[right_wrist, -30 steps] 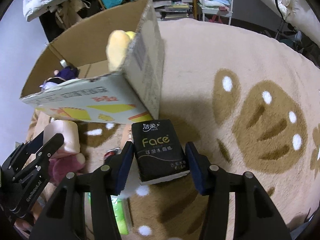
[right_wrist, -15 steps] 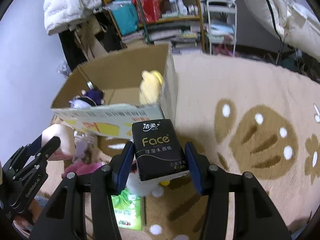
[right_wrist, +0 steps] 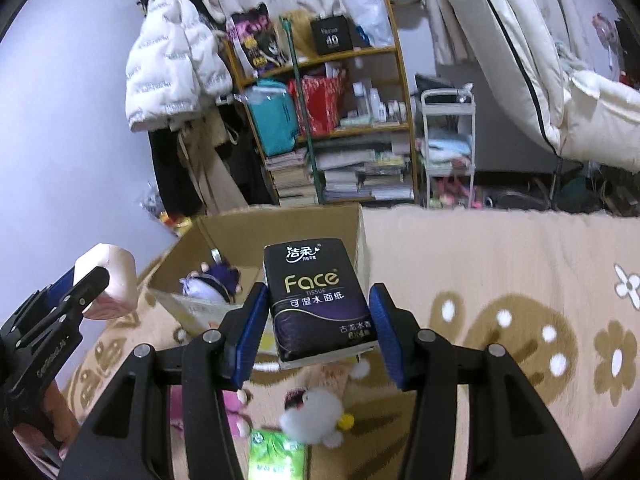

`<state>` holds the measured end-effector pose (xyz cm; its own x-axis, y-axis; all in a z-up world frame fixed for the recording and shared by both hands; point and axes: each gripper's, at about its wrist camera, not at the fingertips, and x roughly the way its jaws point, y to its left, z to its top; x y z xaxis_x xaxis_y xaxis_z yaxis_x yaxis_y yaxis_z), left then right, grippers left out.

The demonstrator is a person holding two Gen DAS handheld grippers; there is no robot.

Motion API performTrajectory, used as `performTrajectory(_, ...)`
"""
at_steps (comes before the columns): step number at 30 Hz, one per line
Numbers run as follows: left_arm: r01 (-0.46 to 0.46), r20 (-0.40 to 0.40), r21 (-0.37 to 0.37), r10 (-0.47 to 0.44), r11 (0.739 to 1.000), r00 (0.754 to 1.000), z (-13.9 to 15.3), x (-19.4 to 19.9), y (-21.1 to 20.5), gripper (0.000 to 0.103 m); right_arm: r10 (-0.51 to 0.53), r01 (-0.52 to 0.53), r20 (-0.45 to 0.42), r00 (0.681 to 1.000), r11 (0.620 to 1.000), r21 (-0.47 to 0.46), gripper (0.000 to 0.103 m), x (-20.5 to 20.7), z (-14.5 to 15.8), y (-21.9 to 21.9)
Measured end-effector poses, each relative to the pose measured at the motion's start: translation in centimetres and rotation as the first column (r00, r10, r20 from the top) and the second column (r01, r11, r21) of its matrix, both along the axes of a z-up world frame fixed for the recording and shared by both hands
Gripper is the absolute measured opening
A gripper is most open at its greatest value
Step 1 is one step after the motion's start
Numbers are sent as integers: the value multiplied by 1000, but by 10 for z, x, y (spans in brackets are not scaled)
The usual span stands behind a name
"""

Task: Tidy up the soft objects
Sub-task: 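Carry the roll with the left tool while the right tool carries the tissue pack to the box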

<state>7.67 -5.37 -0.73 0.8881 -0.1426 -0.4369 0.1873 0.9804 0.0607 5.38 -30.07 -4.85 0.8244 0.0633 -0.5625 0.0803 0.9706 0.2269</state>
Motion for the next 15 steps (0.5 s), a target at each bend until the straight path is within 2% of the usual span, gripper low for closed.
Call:
performTrajectory(5, -28, 60, 33, 26, 999, 998, 10, 16, -5, 40, 9, -8, 37, 999, 1000, -11, 55, 7, 7, 2)
performTrajectory(11, 0, 106, 60, -6, 998, 994, 18, 26, -14, 41, -3, 14, 128, 992, 997, -79, 55, 12, 20, 9)
performTrajectory(15, 11, 117, 86, -21, 996, 993, 17, 35, -20, 41, 8, 12, 155, 988, 992, -125, 55, 20, 25, 14)
